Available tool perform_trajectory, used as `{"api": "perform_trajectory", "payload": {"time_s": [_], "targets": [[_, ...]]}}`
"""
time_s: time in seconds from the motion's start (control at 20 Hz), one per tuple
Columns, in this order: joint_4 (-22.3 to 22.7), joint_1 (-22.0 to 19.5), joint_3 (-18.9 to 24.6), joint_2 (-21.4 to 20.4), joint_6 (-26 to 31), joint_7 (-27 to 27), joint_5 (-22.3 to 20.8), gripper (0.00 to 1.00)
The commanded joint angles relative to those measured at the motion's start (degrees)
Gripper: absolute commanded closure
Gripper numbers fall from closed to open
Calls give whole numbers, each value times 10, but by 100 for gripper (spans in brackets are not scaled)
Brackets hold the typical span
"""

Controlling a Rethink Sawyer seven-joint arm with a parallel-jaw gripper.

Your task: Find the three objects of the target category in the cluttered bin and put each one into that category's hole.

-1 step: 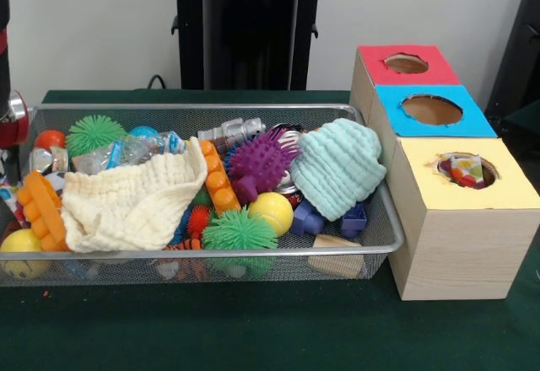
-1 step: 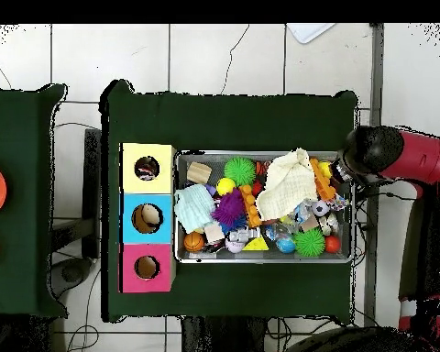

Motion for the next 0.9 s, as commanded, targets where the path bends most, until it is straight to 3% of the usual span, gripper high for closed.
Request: {"api": "perform_trajectory", "payload": {"time_s": [0.05, 0.45, 0.9], "targets": [[129, -8, 28, -1, -47, -156, -29, 0], [179, -11, 24, -19, -75, -121, -33, 0], [157, -22, 35, -2, -85, -133, -34, 0]]}}
